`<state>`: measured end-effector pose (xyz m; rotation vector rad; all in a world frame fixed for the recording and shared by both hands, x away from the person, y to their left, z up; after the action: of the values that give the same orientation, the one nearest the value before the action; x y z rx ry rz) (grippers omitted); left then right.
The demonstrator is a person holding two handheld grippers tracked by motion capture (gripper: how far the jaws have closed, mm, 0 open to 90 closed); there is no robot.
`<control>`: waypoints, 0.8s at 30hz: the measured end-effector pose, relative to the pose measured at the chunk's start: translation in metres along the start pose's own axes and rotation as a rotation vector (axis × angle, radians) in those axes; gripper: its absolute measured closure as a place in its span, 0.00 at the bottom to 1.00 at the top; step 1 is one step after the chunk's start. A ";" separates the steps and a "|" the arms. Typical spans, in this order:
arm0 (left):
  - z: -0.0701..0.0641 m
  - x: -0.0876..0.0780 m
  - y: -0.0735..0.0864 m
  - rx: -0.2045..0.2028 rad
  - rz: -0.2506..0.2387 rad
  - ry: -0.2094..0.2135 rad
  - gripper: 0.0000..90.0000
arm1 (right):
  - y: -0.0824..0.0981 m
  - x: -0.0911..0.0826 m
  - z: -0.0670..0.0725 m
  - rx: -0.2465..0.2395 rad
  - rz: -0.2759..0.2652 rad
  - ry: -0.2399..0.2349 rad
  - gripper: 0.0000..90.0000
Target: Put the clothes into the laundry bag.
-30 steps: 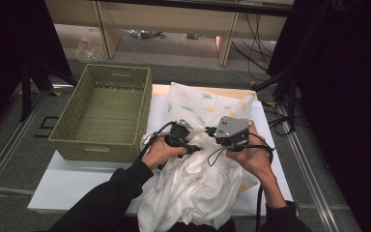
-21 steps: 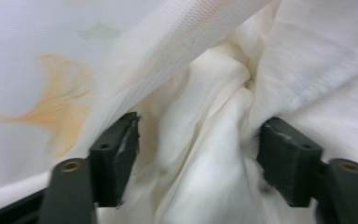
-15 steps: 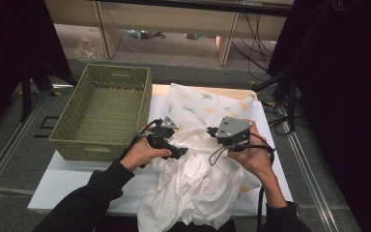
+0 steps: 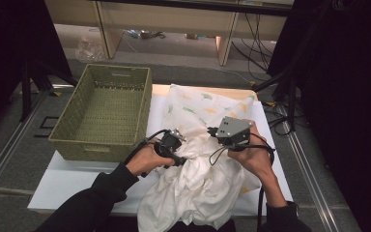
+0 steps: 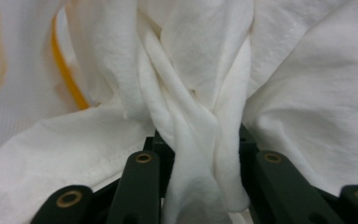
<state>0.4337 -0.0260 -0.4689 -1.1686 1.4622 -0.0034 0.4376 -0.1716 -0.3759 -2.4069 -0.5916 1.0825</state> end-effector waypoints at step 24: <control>0.037 -0.006 -0.013 -0.198 -0.175 -0.024 0.39 | -0.006 -0.010 0.003 0.000 -0.005 -0.026 1.00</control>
<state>0.4683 -0.0070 -0.4676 -1.4507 1.3576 0.0352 0.4283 -0.1716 -0.3691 -2.3930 -0.6057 1.1134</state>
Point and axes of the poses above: each handheld gripper's, and its own axes: x roughly forward along the jaws, y roughly out of its underside, z roughly to its left, the point moved 6 cm from there along x, roughly forward along the jaws, and after that the axes turned 12 degrees about -x, right-handed, at the moved point
